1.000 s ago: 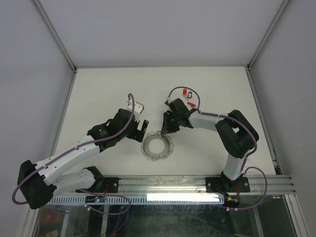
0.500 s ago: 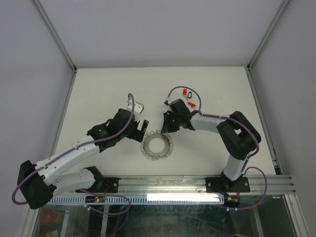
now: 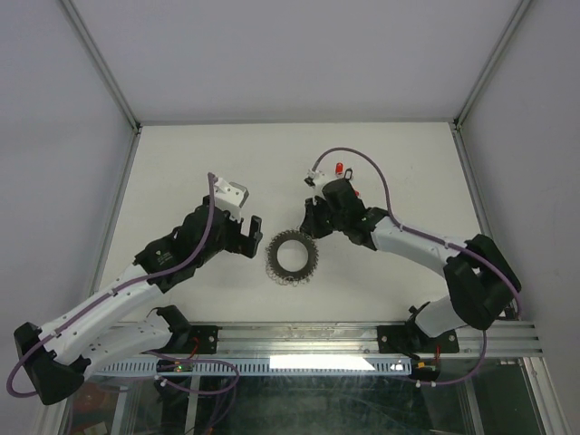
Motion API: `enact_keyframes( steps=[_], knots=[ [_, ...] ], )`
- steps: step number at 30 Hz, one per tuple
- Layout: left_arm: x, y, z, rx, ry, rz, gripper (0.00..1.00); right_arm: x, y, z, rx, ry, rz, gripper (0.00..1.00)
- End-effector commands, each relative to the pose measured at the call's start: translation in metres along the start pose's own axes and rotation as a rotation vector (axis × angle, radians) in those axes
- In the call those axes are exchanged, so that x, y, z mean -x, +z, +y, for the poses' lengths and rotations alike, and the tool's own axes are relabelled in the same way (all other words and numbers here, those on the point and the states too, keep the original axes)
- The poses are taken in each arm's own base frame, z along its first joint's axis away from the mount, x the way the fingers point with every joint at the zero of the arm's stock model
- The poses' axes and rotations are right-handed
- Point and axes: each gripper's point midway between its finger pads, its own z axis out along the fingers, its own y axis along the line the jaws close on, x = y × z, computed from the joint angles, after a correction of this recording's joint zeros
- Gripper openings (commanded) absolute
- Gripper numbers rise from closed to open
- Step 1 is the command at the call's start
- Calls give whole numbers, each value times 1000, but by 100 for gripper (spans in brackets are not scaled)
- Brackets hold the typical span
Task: Put the keys on the keyring
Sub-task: Pick up the keyring from the center of the board.
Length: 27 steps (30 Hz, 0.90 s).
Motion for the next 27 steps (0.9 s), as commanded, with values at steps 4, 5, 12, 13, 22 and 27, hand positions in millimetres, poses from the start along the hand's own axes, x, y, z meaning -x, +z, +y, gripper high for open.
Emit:
enact_keyframes(
  steps=[4,5,12,13,22,27],
  knots=[
    [41,-22,-7,-70,-46,-197,97,57,-55,45,52,-265,-306,0],
    [46,-25,-8,-77,-60,-221,98,58,-61,51,70,-297,-331,0],
    [77,-54,-33,-274,-103,-481,95,67,-114,81,221,-469,-593,0],
    [81,-61,-38,-311,-95,-518,93,66,-121,84,236,-512,-620,0],
    [82,-90,-88,-621,130,-643,67,52,-155,103,354,-676,-709,0],
    [73,-85,-112,-756,192,-635,63,41,-165,111,417,-735,-722,0]
  ],
)
